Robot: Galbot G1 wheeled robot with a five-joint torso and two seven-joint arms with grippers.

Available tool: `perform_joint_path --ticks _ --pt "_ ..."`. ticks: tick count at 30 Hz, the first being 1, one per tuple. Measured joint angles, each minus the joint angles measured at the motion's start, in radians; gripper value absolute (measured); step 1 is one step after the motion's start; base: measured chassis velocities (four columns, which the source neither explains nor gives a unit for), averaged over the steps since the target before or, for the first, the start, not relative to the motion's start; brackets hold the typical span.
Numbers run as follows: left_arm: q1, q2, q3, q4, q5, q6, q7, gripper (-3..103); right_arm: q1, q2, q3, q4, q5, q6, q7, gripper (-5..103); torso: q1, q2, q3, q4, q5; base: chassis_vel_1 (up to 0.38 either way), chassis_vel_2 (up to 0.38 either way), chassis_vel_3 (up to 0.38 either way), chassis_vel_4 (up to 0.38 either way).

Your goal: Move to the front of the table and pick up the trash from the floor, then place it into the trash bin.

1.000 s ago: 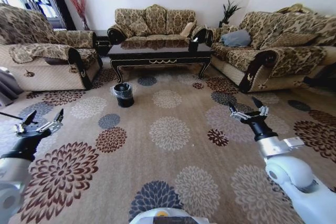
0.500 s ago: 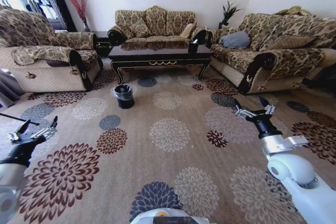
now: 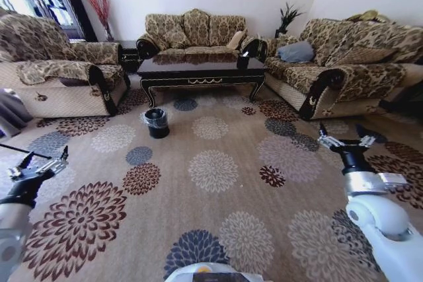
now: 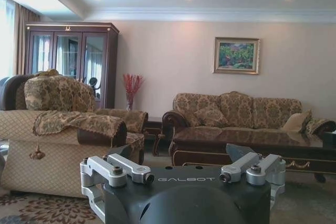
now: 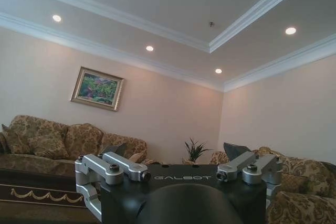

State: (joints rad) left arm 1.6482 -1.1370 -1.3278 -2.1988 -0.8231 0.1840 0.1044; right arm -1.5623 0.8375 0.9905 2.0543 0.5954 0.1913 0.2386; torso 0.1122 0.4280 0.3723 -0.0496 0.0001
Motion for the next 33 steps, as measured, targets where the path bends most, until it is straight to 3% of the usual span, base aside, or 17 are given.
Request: perform_joint_path --ticks 7,11,12,13,14,18,20,29,33 --pt "-0.002 -0.002 -0.001 -0.03 0.007 0.003 0.008 100 -0.052 0.01 0.047 0.041 0.001 -0.03 0.022 100 0.009 0.026 0.017 0.0 0.0 0.0 0.0 0.0 0.0" --pt "0.003 0.001 -0.001 -0.04 0.007 0.003 0.01 100 -0.084 -0.004 0.079 0.047 0.017 -0.039 -0.012 100 0.015 0.041 0.026 0.0 -0.0002 0.0 0.0 0.0 0.0" --pt "0.017 0.003 0.0 -0.068 -0.001 0.003 0.031 100 -0.106 -0.025 0.101 0.032 0.116 0.055 -0.272 100 0.021 0.058 0.037 0.0003 0.0 0.0 0.0 0.0 0.0" --pt "0.02 0.007 0.001 -0.076 -0.001 0.003 0.04 100 -0.116 -0.03 0.111 0.032 0.14 0.072 -0.355 100 0.024 0.065 0.042 0.0004 0.0 0.0 0.0 0.0 0.0" --pt "0.021 0.011 0.0 -0.08 -0.001 0.003 0.048 100 -0.124 -0.034 0.117 0.032 0.165 0.082 -0.409 100 0.026 0.07 0.044 0.0002 -0.0001 0.0 0.0 0.0 0.0" --pt "0.023 0.023 -0.005 -0.089 -0.006 0.003 0.07 100 -0.14 -0.044 0.136 0.041 0.209 0.097 -0.492 100 0.032 0.085 0.053 -0.0002 0.0 0.0 0.0 0.0 0.0" --pt "0.024 0.026 -0.007 -0.09 -0.01 0.003 0.074 100 -0.144 -0.046 0.139 0.046 0.22 0.092 -0.489 100 0.034 0.09 0.057 -0.0001 -0.0001 0.0 0.0 0.0 0.0" --pt "0.028 0.051 -0.049 -0.099 -0.057 0.021 0.074 100 -0.175 -0.054 0.17 0.095 0.212 0.006 -0.313 100 0.05 0.132 0.082 0.0 0.0 0.0 0.0 0.0 0.0" --pt "0.031 0.049 -0.06 -0.11 -0.066 0.023 0.071 100 -0.177 -0.053 0.176 0.118 0.213 -0.014 -0.282 100 0.055 0.147 0.092 0.0001 -0.0001 0.0 0.0 0.0 0.0"
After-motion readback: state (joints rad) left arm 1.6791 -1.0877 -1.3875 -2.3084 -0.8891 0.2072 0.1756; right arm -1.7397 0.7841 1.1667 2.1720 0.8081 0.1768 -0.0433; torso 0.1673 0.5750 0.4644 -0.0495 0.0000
